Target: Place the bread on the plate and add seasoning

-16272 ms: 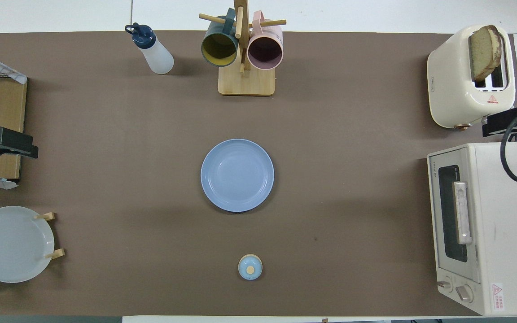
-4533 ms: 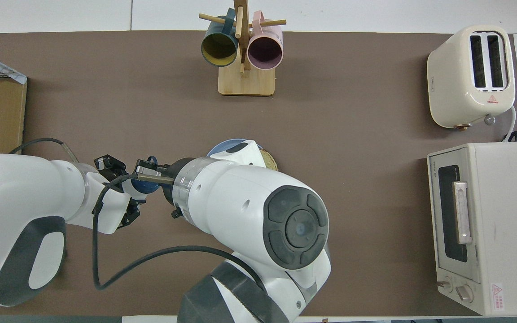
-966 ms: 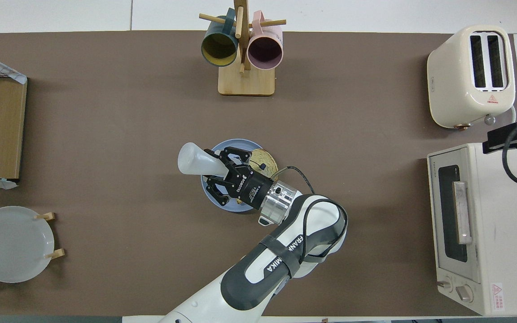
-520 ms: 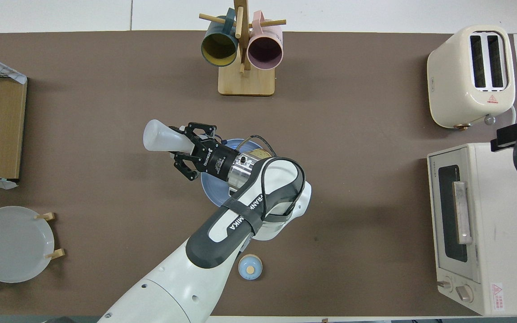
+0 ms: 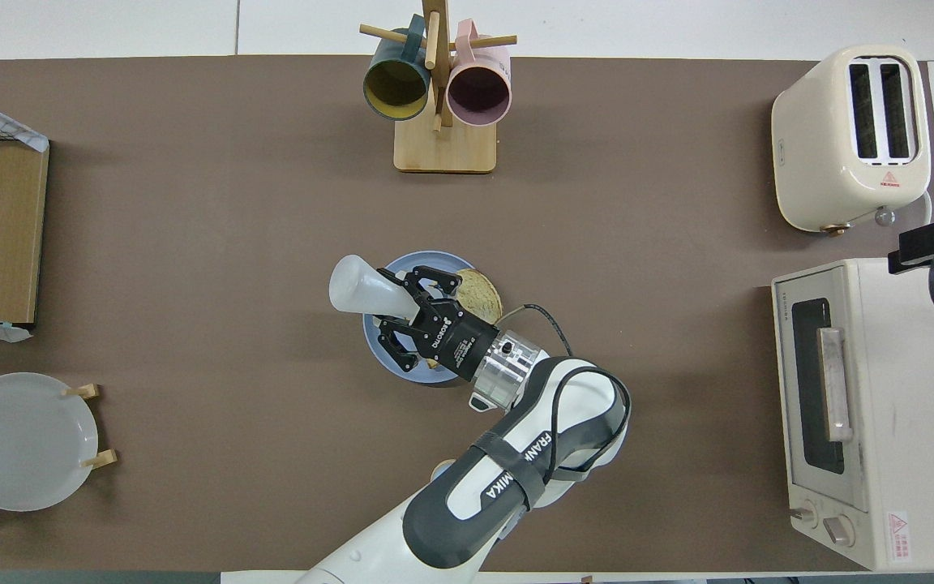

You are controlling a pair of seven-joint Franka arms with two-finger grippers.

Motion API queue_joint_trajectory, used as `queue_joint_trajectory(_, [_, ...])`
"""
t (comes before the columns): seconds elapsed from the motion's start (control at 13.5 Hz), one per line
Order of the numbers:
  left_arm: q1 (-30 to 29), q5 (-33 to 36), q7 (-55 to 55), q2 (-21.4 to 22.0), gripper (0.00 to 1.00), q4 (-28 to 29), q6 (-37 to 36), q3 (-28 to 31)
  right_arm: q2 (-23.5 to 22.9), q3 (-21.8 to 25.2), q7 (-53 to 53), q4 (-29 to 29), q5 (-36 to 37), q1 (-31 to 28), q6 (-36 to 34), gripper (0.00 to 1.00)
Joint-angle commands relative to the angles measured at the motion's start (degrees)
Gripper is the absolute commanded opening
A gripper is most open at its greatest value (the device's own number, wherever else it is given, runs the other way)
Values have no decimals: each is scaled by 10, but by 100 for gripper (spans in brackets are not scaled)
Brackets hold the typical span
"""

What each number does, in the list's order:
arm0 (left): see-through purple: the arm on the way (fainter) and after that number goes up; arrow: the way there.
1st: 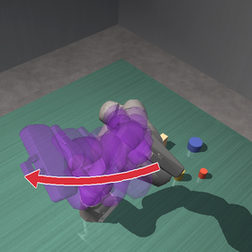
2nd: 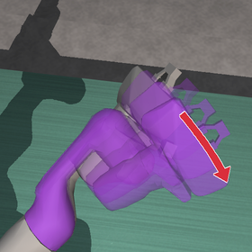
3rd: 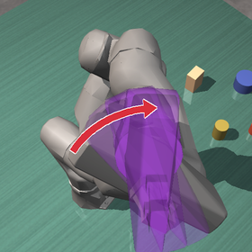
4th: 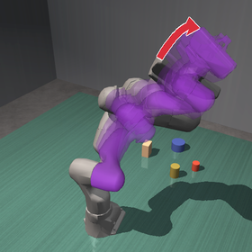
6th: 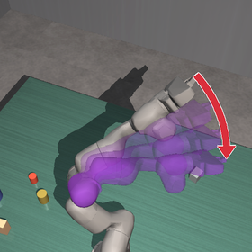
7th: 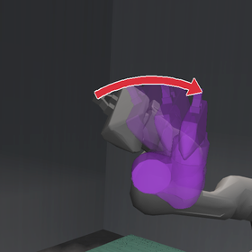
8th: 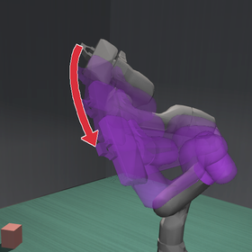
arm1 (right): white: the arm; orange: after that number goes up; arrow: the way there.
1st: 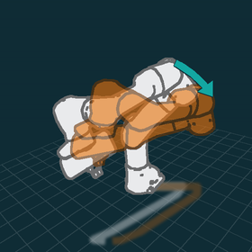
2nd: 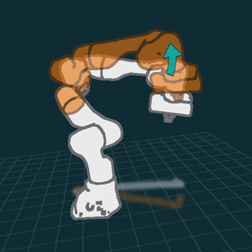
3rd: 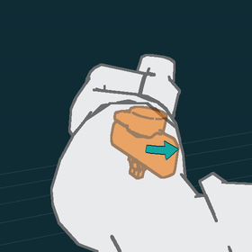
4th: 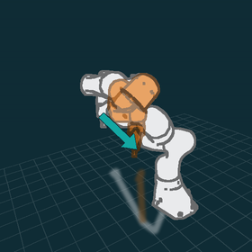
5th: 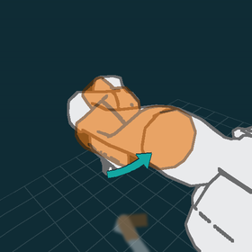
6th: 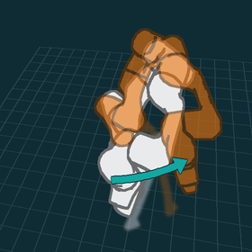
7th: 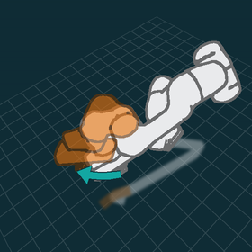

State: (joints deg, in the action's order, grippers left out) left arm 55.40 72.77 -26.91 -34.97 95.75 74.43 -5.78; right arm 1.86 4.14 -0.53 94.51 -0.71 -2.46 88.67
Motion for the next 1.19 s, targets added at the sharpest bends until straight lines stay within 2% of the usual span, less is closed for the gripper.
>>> queue_joint_trajectory(0.0, [-41,-5,-7,8,0,7,18,8,10,0,-9,7,0,-2,-1,100])
queue_joint_trajectory(0.22, [-88,12,-6,5,0,7,38,9,10,0,-10,8,0,3,-2,100])
queue_joint_trajectory(0.3, [-99,4,-3,11,0,3,41,8,11,-1,-9,10,0,3,-3,100])
queue_joint_trajectory(0.37, [-115,-14,-1,37,0,3,52,4,11,-1,-10,10,0,3,-3,100])
queue_joint_trajectory(0.59, [-150,-173,47,151,0,4,113,9,11,0,-10,10,0,2,-3,100])
queue_joint_trajectory(0.82, [-251,-361,95,261,0,7,210,10,11,-1,-10,10,0,2,-3,100])
queue_joint_trajectory(0.97, [-324,-474,96,292,0,8,287,10,11,-1,-10,10,0,2,-3,100])
queue_joint_trajectory(1.11, [-377,-545,104,296,0,16,368,10,11,-1,-10,10,0,2,-3,100])
